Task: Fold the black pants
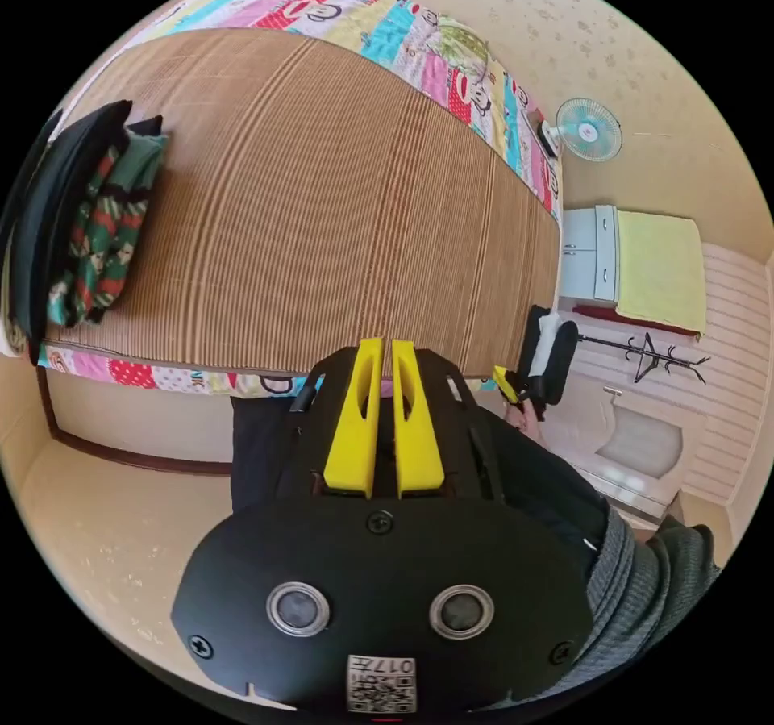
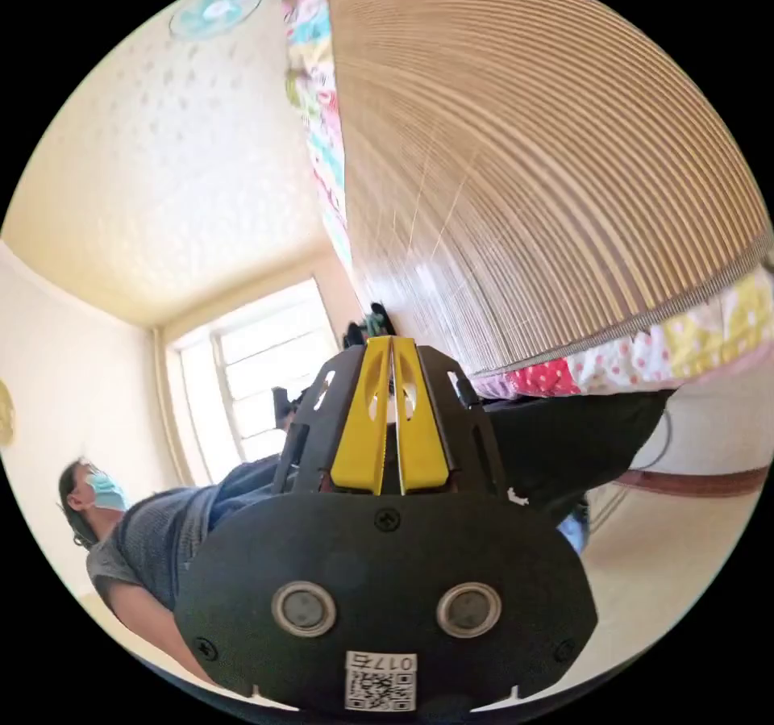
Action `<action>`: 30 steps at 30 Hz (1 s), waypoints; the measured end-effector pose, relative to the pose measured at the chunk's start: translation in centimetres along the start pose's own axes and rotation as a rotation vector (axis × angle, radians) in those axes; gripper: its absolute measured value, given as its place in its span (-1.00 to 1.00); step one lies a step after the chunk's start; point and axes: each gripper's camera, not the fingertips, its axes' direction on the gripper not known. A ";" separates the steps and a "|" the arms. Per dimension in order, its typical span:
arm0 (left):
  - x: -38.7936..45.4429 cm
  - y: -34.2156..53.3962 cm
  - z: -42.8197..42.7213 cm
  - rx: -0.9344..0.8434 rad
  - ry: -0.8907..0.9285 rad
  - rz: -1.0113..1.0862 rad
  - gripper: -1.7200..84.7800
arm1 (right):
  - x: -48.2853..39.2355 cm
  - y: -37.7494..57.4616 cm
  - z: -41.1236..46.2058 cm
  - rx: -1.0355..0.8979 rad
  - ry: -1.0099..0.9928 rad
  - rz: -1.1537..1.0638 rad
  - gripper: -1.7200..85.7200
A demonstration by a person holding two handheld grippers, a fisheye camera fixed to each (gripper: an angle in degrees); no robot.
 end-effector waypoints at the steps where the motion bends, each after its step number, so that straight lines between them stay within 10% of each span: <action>1: -0.5 0.2 -0.8 0.028 -0.012 -0.006 -0.96 | -5.5 -0.6 2.8 -0.105 0.185 -0.137 -0.95; 5: -4.9 1.9 -7.2 0.209 -0.096 -0.083 -0.96 | -21.2 1.8 9.9 -0.126 0.623 -0.501 -0.95; 13: -12.9 4.6 -18.9 0.454 -0.261 -0.202 -0.83 | -41.6 22.5 16.1 0.956 0.621 -0.982 -0.95; 19: -17.6 3.1 -24.5 0.446 -0.432 -0.238 -0.70 | -42.9 26.6 21.0 0.802 0.396 -0.910 -0.95; 30: -25.3 -4.1 -21.8 0.101 -0.596 -0.311 -0.66 | -47.4 35.0 26.0 0.824 0.557 -0.716 -0.95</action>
